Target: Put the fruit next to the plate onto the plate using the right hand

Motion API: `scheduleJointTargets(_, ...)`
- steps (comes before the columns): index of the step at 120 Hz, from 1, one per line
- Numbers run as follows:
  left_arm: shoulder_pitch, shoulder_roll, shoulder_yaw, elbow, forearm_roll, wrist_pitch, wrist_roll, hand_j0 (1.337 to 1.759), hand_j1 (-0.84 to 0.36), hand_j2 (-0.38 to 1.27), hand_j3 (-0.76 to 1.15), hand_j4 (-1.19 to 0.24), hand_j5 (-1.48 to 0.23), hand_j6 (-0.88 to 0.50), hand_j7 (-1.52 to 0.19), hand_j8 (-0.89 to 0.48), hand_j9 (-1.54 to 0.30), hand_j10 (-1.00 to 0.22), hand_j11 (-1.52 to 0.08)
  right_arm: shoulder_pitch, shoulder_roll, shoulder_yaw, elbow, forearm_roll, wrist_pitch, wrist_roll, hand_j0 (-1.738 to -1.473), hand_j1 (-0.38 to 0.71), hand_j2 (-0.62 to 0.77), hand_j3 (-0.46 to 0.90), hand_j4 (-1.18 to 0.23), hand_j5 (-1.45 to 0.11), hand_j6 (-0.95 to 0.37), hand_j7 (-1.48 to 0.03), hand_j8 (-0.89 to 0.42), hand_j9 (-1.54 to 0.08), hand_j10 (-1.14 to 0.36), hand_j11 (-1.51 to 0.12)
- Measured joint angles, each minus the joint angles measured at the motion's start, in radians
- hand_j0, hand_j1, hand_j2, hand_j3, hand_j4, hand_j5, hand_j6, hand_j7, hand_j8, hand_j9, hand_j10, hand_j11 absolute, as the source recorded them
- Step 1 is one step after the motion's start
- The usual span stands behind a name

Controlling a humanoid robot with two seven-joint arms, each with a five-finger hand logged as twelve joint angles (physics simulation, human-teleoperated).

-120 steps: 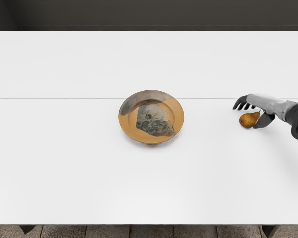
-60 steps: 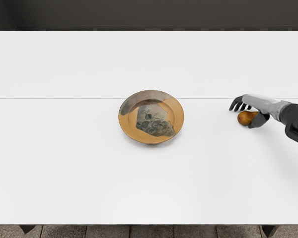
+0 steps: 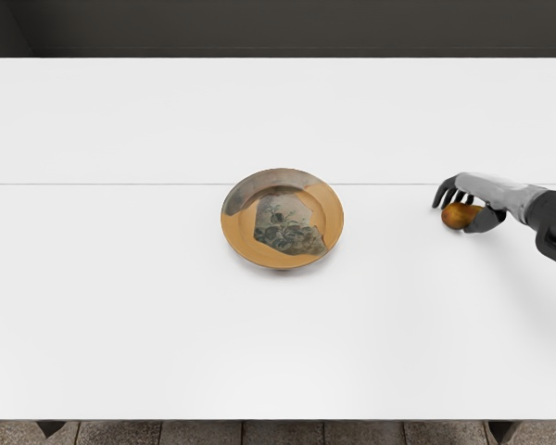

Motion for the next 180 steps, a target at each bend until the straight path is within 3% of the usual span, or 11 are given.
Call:
scheduleJointTargets(42, 0.001, 0.000, 0.000, 0.000, 0.000, 0.000, 0.000, 1.658, 0.32, 0.00, 0.00, -0.02, -0.03, -0.02, -0.03, -0.02, -0.03, -0.02, -0.03, -0.006, -0.001, 0.001, 0.000, 0.000, 0.002, 0.001, -1.654, 0.27, 0.20, 0.00, -0.66, -0.82, -0.54, -0.84, -0.55, -0.83, -0.55, -0.85)
scheduleJointTargets(90, 0.001, 0.000, 0.000, 0.000, 0.000, 0.000, 0.000, 1.658, 0.32, 0.00, 0.00, -0.02, -0.03, -0.02, -0.03, -0.02, -0.03, -0.02, -0.03, -0.011, -0.001, 0.002, -0.002, 0.004, 0.005, 0.003, -1.651, 0.25, 0.13, 0.04, -0.75, -0.99, -0.45, -0.98, -0.48, -1.01, -0.50, -1.03)
scheduleJointTargets(100, 0.000, 0.000, 0.000, 0.000, 0.000, 0.000, 0.000, 1.658, 0.32, 0.00, 0.00, -0.02, -0.03, -0.02, -0.03, -0.02, -0.03, -0.02, -0.03, -0.009, -0.002, 0.001, -0.003, 0.011, 0.007, 0.005, -1.654, 0.25, 0.17, -0.03, -0.78, -1.04, -0.44, -1.01, -0.46, -1.06, -0.49, -1.07)
scheduleJointTargets(137, 0.001, 0.000, 0.000, 0.000, 0.000, 0.000, 0.000, 1.658, 0.32, 0.00, 0.00, -0.02, -0.03, -0.02, -0.03, -0.02, -0.03, -0.02, -0.03, 0.001, -0.007, 0.010, -0.003, 0.052, 0.045, 0.030, -1.651, 0.27, 0.25, 0.00, -0.75, -1.10, -0.41, -1.06, -0.46, -1.08, -0.55, -1.09)
scheduleJointTargets(180, 0.000, 0.000, 0.000, 0.000, 0.000, 0.000, 0.000, 1.658, 0.32, 0.00, 0.00, -0.02, -0.03, -0.02, -0.03, -0.02, -0.03, -0.02, -0.03, 0.049, -0.006, 0.015, -0.002, 0.174, 0.181, 0.054, -1.651, 0.28, 0.25, 0.00, -0.73, -1.10, -0.41, -1.07, -0.46, -1.09, -0.56, -1.09)
